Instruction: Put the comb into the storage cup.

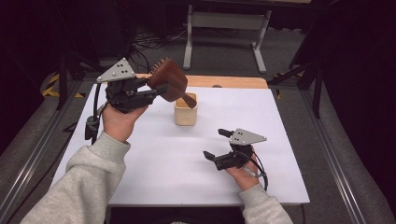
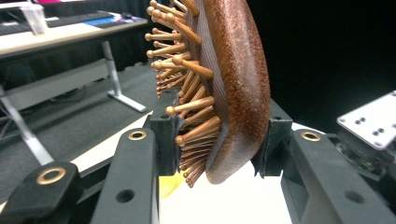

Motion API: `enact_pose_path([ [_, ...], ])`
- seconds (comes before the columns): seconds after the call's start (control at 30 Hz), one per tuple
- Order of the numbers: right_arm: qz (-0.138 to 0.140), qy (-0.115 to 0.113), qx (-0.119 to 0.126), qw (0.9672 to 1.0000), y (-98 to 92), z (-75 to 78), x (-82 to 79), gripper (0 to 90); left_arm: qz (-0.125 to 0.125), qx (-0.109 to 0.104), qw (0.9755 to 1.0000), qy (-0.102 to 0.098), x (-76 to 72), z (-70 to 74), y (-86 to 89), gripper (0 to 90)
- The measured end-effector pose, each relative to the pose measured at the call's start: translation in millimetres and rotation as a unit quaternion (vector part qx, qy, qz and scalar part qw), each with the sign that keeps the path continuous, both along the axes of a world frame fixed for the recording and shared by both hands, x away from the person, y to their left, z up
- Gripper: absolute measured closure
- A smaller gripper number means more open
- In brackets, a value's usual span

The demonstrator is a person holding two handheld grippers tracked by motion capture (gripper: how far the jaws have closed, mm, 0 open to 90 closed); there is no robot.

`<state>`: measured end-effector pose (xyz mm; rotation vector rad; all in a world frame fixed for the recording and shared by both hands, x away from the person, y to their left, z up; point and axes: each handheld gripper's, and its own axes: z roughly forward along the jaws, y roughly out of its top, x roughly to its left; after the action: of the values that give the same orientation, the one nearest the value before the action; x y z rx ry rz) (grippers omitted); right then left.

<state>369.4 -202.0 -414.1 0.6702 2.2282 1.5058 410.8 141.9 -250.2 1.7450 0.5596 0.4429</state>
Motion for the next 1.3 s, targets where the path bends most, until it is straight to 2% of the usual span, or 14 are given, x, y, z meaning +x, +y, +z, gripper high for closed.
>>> enact_pose_path([
  [0.13, 0.000, 0.001, 0.000, 1.0000, -0.6, 0.1, 0.1, 3.5, 0.016, 0.006, 0.9999, -0.002, 3.0, 0.3, -2.1, 60.9],
  [0.3, 0.000, 0.000, 0.001, 1.0000, -0.5, 0.4, -0.2, 3.7, 0.025, -0.002, 0.9997, 0.002, 9.5, -0.8, -3.2, 60.8],
  [0.63, 0.004, 0.000, 0.004, 1.0000, -0.5, 0.4, -0.2, 3.7, 0.056, 0.010, 0.9984, -0.002, 18.5, -4.8, -9.4, 60.9],
  [1.13, 0.005, -0.001, 0.005, 1.0000, -1.5, 0.8, -0.2, 3.7, 0.076, 0.021, 0.9969, 0.002, 28.5, -10.9, -15.3, 60.8],
  [1.3, 0.004, -0.001, 0.005, 1.0000, -1.8, 0.7, 0.0, 3.7, 0.074, 0.022, 0.9970, 0.008, 30.8, -13.0, -17.8, 60.8],
])
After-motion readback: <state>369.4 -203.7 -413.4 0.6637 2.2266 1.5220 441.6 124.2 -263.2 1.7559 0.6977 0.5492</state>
